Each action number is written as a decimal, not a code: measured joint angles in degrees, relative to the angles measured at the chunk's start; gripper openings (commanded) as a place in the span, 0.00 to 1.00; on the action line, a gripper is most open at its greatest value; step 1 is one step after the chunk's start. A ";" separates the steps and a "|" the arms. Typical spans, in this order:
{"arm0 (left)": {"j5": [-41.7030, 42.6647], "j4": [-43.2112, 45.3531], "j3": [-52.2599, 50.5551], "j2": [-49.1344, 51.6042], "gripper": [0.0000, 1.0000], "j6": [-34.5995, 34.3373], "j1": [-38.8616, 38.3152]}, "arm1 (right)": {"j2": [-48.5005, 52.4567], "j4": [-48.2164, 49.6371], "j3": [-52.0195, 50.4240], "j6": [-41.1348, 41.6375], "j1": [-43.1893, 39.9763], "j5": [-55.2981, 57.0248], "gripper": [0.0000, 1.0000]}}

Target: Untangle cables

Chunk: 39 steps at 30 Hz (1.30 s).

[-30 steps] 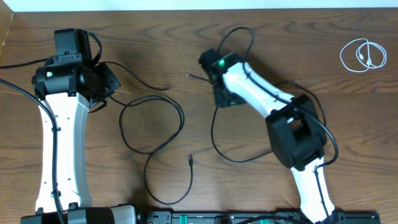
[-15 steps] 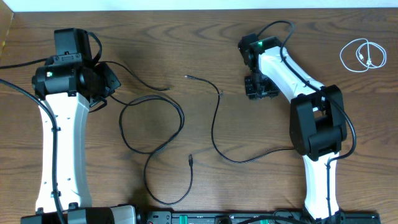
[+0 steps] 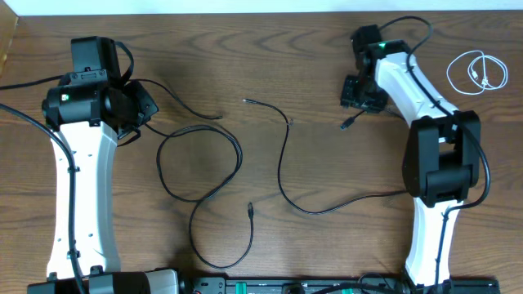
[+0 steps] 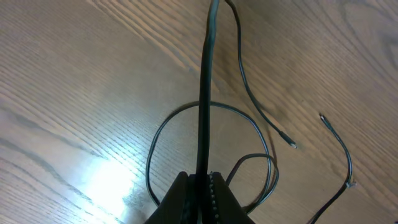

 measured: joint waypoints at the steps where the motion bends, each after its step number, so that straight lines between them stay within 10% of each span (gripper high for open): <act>1: 0.00 0.04 0.00 0.00 0.07 0.00 0.00 | -0.02 0.66 -0.48 0.76 -0.15 -0.42 0.44; 9: 0.02 0.22 0.00 0.00 0.07 0.00 0.00 | -0.74 4.87 -6.58 6.80 -0.02 -1.99 0.35; 16: 0.00 0.22 0.00 0.00 0.07 0.00 0.00 | -2.12 8.81 -9.38 8.15 -0.02 -1.97 0.01; 29: 0.00 0.24 -0.04 0.00 0.07 0.00 0.00 | -2.01 32.96 -8.15 -0.35 5.11 -34.14 0.01; 39: 0.02 4.50 -5.27 0.00 0.08 0.22 0.00 | -1.73 43.47 -7.72 11.65 12.96 -30.40 0.01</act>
